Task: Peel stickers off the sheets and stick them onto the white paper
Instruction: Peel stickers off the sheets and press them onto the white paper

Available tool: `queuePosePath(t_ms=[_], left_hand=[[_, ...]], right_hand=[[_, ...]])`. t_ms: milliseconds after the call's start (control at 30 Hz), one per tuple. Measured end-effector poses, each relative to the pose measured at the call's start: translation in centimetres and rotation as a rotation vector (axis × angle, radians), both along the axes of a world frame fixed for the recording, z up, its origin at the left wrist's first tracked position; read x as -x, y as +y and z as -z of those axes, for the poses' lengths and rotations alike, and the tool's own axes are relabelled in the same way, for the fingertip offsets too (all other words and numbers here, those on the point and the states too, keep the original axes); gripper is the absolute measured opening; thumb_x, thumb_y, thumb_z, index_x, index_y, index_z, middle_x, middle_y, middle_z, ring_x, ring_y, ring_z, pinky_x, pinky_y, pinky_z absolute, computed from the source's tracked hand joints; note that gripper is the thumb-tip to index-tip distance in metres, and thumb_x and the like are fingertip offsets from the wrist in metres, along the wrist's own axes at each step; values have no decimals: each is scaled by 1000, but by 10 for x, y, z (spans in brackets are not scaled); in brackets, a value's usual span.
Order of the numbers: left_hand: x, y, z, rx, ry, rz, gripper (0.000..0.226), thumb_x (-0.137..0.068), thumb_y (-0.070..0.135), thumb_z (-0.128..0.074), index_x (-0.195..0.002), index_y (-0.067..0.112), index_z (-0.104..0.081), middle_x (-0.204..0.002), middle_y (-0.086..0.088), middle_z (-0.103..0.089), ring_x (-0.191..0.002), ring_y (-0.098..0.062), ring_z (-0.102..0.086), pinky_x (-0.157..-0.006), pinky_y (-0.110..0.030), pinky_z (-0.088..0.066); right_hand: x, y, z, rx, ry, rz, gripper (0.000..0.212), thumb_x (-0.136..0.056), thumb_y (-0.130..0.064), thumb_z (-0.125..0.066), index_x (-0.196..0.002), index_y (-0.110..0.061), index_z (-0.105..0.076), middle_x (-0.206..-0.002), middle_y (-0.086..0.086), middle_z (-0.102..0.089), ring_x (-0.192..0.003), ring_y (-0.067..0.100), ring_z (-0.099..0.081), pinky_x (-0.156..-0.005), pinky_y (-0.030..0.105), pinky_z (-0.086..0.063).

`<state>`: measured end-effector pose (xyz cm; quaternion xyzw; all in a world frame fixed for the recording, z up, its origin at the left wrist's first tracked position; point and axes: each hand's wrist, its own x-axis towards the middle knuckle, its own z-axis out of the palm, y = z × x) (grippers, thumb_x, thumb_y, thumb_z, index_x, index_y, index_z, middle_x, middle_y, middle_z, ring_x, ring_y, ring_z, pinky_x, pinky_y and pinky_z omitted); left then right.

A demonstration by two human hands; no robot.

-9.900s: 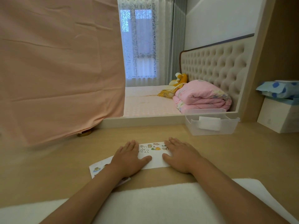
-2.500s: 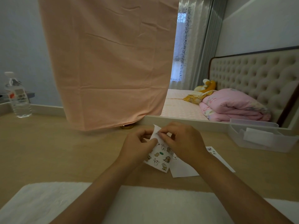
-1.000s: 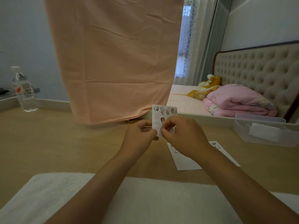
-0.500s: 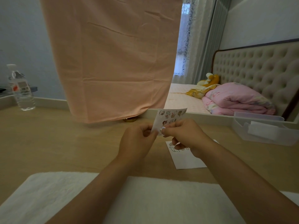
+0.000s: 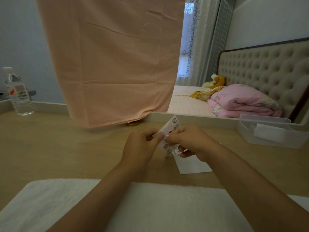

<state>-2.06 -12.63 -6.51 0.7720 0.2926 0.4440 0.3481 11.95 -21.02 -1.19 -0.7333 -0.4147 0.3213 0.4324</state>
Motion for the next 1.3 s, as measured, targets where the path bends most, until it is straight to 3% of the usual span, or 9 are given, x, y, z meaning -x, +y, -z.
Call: queuePosePath(t_ms=[133, 300, 467, 533, 667, 800, 1000, 1100, 1300], left_hand=[[1, -6, -3, 73, -75, 38, 23, -93, 24, -69, -88, 47, -72, -78, 21, -74, -75, 5, -68, -65, -15, -52], [-4, -14, -2, 297, -245, 27, 14, -93, 22, -69, -91, 34, -76, -77, 12, -76, -66, 5, -67, -57, -9, -47], [-9, -13, -1, 397, -316, 18, 17, -92, 28, -70, -85, 44, -70, -76, 21, -74, -70, 9, -64, -62, -8, -49], [-9, -12, -1, 401, -308, 56, 16, -92, 29, -69, -86, 44, -70, -72, 26, -71, -68, 14, -61, -63, -8, -46], [-9, -11, -2, 424, -264, 85, 17, -94, 21, -68, -105, 33, -73, -90, 16, -74, -70, 14, -61, -59, -5, -44], [-10, -11, -6, 532, -225, 107, 27, -93, 7, -63, -111, 27, -69, -98, 13, -72, -85, -3, -67, -52, -5, -44], [-13, -11, -4, 591, -274, 62, 6, -94, 34, -66, -97, 32, -72, -93, 10, -76, -84, -5, -72, -64, -17, -48], [-15, -10, 2, 570, -343, 12, 8, -93, 26, -70, -94, 27, -78, -88, 10, -78, -83, -4, -73, -72, -22, -56], [-18, -9, 5, 469, -387, -79, 8, -91, 29, -72, -96, 28, -78, -85, 15, -77, -82, -1, -72, -68, -18, -55]], right_hand=[[-4, 0, 1, 38, 80, -2, 18, -87, -16, -75, -102, -6, -71, -83, 7, -74, -51, 11, -46, -51, 25, -50], [-1, 3, 4, 13, 110, 12, 21, -85, -16, -76, -103, -6, -72, -79, 4, -73, -51, 11, -48, -53, 26, -51], [4, 6, 8, -141, 91, 58, 11, -88, -17, -75, -97, -10, -73, -85, 8, -70, -53, 12, -53, -54, 29, -55], [6, 8, 10, -197, 2, 78, 8, -89, -19, -74, -92, -11, -73, -87, 9, -72, -54, 14, -56, -55, 31, -56], [5, 9, 12, -227, -197, 101, 4, -87, -21, -73, -84, -18, -73, -82, 1, -72, -57, 17, -63, -57, 37, -60], [4, 9, 15, -236, -492, 82, 7, -85, -22, -73, -78, -24, -72, -79, -9, -70, -77, 9, -66, -69, 33, -59], [9, 8, 18, -238, -742, 9, 6, -88, -25, -69, -86, -30, -72, -82, -10, -70, -83, 9, -64, -75, 30, -54], [7, 10, 20, -228, -607, 63, 9, -85, -23, -71, -77, -27, -73, -76, -11, -68, -76, 9, -64, -70, 32, -58], [11, 10, 14, -181, -30, 108, 7, -84, -17, -79, -83, -12, -75, -90, 5, -74, -55, 16, -58, -53, 30, -56]])
